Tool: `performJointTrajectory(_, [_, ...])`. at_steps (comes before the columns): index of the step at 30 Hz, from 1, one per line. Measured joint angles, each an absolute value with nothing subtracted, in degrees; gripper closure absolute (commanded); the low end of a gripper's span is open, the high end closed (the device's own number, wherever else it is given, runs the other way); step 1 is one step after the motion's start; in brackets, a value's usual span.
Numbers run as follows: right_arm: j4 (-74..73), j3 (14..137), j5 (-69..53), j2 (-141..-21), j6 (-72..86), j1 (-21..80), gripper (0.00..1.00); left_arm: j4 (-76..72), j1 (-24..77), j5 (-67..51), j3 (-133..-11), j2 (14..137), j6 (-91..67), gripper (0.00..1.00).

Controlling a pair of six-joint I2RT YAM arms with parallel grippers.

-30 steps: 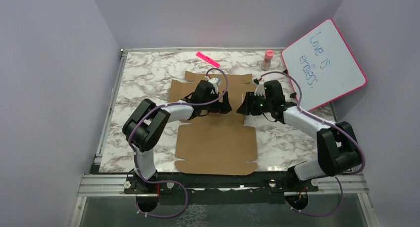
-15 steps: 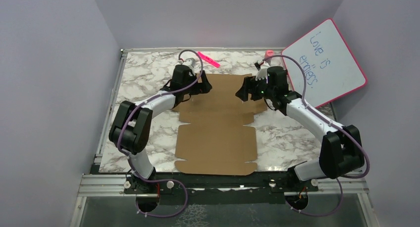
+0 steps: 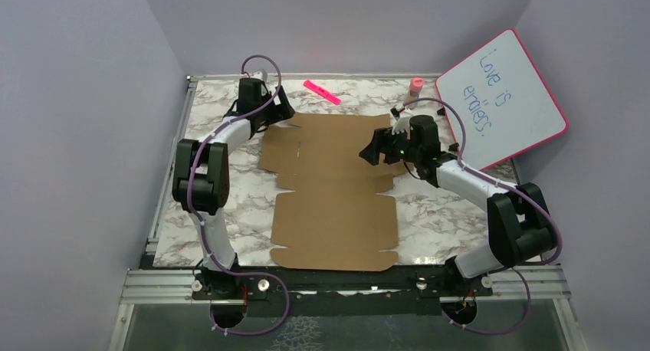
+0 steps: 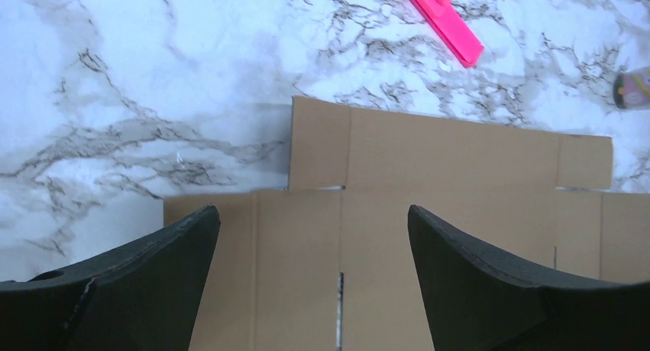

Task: Fold the paper box

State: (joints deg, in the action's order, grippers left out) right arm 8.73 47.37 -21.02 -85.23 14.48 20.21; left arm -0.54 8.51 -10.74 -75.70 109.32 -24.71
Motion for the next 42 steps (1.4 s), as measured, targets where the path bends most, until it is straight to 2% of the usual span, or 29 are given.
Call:
performJointTrajectory(8, [14.57, 46.61, -24.23, -86.74, 15.03, 20.21, 0.18, 5.32, 6.46, -15.22, -88.14, 120.57, -19.00, 0.26])
performJointTrajectory(15, [15.38, 46.41, -24.56, -87.22, 14.96, 20.21, 0.18, 8.08, 6.31, -20.03, -95.53, 126.06, -15.31, 0.46])
performJointTrajectory(21, [15.31, 46.41, -24.56, -87.22, 14.90, 20.21, 0.18, 9.58, 6.11, -23.97, -98.91, 129.14, -14.13, 0.66])
performJointTrajectory(25, [15.07, 46.41, -24.56, -87.22, 14.63, 20.21, 0.18, 9.91, 6.07, -25.61, -100.09, 130.76, -13.85, 0.71])
performJointTrajectory(34, [14.44, 47.05, -24.80, -87.22, 14.50, 20.21, 0.18, 10.50, 5.98, -28.18, -100.51, 131.63, -13.37, 0.97])
performJointTrajectory(42, [10.48, 54.04, -24.88, -89.82, 12.78, 20.21, 0.14, 5.56, 5.96, -30.81, -94.89, 128.11, -12.45, 1.00])
